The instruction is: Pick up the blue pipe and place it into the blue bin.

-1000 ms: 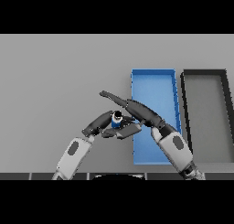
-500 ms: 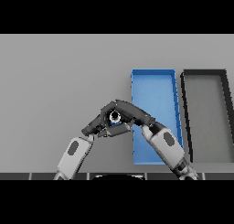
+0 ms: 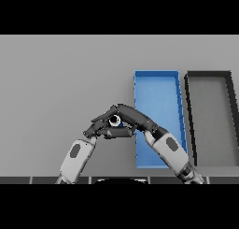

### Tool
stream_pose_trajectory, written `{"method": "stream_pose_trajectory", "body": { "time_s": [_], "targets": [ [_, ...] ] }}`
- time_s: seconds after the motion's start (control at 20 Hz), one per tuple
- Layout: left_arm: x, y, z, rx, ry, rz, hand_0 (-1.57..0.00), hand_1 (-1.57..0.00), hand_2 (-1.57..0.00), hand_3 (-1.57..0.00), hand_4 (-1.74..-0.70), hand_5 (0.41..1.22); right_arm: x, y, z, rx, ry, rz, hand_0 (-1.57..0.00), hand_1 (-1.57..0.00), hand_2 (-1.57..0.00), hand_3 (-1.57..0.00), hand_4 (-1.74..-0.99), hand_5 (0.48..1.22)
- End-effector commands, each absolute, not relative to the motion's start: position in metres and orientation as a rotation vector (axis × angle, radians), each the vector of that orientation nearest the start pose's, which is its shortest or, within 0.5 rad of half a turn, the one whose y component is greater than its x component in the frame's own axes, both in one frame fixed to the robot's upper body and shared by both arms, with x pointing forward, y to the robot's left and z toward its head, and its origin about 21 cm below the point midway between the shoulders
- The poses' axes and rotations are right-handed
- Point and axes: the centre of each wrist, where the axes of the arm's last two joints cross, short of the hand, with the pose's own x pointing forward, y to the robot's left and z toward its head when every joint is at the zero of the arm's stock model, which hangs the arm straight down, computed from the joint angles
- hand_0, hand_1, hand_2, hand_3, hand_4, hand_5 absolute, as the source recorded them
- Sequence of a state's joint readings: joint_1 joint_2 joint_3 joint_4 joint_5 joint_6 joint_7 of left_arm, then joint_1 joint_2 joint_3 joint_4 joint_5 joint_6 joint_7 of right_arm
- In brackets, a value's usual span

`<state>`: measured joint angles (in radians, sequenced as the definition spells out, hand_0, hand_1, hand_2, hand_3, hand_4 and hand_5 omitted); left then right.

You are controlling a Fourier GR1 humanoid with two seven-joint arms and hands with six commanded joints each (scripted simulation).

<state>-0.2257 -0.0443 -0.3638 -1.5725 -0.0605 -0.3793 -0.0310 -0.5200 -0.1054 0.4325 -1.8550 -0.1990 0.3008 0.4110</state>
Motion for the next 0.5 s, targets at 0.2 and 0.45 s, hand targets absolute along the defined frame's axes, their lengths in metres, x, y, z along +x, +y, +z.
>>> {"method": "stream_pose_trajectory", "body": {
  "time_s": [0.2,0.45],
  "targets": [
    [0.2723,0.1106,0.0524,-0.564,-1.728,-0.836,-0.94,-0.86,-0.83,-0.75,-1.37,1.221,0.2601,-0.0922,0.1801,0.553,-1.759,0.96,-1.56,-1.56,-1.56,-1.55,-1.736,1.205],
    [0.2737,0.1167,0.0528,-0.513,-1.67,-0.89,-0.31,-0.28,-0.27,-0.24,-1.05,0.938,0.2559,-0.084,0.1839,0.533,-1.74,0.949,-1.57,-1.57,-1.57,-1.56,-1.739,1.216]
  ]
}}
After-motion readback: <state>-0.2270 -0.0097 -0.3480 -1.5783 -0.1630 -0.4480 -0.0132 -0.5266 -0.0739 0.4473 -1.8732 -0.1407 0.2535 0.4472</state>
